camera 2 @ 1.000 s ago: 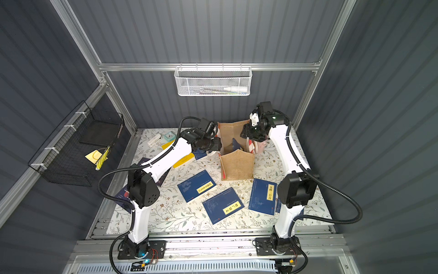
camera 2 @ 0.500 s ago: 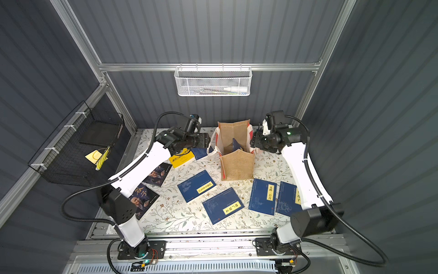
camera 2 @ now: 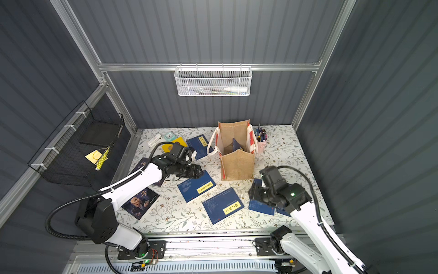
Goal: Put the books into the canvas bag
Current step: Pick up the book from the center of the board.
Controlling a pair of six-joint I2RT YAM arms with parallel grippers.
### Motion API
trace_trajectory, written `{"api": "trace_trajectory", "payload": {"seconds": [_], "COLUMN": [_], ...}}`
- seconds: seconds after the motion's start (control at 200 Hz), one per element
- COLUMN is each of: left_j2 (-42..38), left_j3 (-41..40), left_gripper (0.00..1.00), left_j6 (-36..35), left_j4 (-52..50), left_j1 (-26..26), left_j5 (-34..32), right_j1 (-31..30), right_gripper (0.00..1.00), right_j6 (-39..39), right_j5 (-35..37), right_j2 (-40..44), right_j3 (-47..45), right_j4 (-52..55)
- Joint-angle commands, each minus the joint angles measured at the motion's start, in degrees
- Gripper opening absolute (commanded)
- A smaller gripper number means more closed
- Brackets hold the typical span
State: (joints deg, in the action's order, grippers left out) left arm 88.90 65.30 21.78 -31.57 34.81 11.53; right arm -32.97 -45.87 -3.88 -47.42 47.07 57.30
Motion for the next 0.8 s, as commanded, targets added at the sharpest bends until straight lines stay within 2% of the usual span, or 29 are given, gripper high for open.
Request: {"api": "trace_trajectory", "payload": {"seconds": [0.0, 0.08, 0.2, 0.305, 0.57, 0.795], "left_j2": [2.0, 4.2, 7.4, 9.1, 11.8, 14.7], "left_j3": [-3.4, -3.8, -3.7, -4.2, -6.3, -7.5], "left_gripper": [0.71, 0.70, 0.69, 0.68, 0.68, 0.69], "left_j6": [1.8, 2.3, 3.5, 4.5, 5.0, 5.6], "left_j4": [5.0, 6.1, 7.6, 9.7, 12.2, 13.9], "left_j1": [2.8, 6.0, 9.2, 10.3, 11.3, 11.4], "left_j5": [5.8, 4.5, 4.0, 4.4, 4.3, 4.8], "right_j1": [-11.7, -18.8, -22.9, -23.3, -23.0, -20.0], "right_gripper": [0.62, 0.64, 0.69, 0.69, 0.76, 0.76], "right_j6": [-16.7, -17.6, -17.3, -17.4, -17.4, -17.2], "right_j5": [3.3, 3.3, 2.8, 2.1, 1.8, -0.9], "right_j2": [-0.5, -6.2, -17.3, -21.2, -23.6, -26.9], "right_j3": [-7.4, -9.8, -6.7, -7.2, -11.3, -14.9], "right_j4": [-8.8, -15.3, -17.9, -22.2, -24.0, -30.5]}}
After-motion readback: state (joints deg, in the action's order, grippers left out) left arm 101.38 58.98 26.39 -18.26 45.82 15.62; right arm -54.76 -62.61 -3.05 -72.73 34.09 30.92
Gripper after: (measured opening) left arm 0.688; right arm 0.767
